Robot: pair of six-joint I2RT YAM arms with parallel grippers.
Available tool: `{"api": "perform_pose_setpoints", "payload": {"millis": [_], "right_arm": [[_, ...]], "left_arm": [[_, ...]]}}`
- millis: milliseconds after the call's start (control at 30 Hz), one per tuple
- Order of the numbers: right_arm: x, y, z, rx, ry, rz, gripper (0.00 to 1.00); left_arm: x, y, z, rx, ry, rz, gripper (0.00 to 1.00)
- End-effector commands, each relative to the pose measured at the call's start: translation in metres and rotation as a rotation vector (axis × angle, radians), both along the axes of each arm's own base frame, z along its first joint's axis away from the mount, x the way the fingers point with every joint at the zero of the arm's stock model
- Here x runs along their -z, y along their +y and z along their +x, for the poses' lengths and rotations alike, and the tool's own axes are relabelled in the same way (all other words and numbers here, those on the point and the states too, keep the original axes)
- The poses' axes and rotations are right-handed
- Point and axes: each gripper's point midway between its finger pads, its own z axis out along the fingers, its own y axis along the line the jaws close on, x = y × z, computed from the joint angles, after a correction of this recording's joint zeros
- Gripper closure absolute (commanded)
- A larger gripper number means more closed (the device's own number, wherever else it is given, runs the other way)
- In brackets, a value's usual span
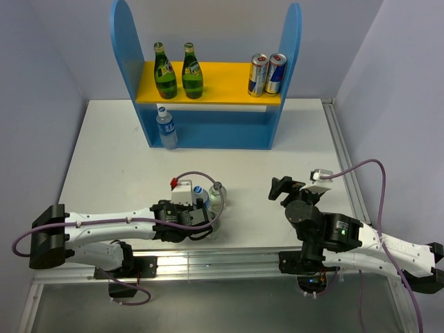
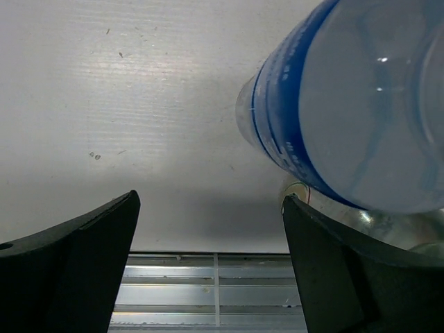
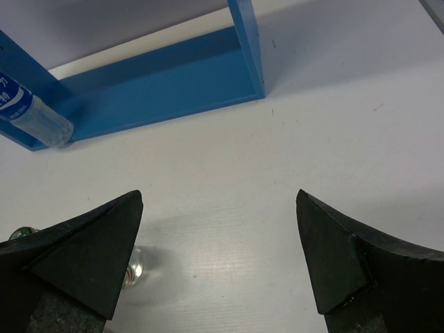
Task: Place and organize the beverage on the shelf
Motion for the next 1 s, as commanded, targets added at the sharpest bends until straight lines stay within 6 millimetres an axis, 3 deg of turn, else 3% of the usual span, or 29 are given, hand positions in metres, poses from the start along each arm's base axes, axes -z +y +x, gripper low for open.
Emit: {"api": "perform_pose_setpoints", "payload": {"millis": [0,433,967], "right_arm": [[-0.005,-0.004,0.000,0.025,-0.020,0.029,0.02],[-0.005,-0.004,0.000,0.025,-0.020,0.030,0.02],[-0.005,-0.004,0.000,0.017,-0.023,0.043,0.02]], "left_arm": [[-0.005,-0.024,0.005,0.023,-0.025,-0.055,0.09],[-0.009,-0.063,0.029,0.091,-0.137,-0.040,0.07],[0.009,-0.066,0.064,0.030,-0.275,0.039,0.05]]}}
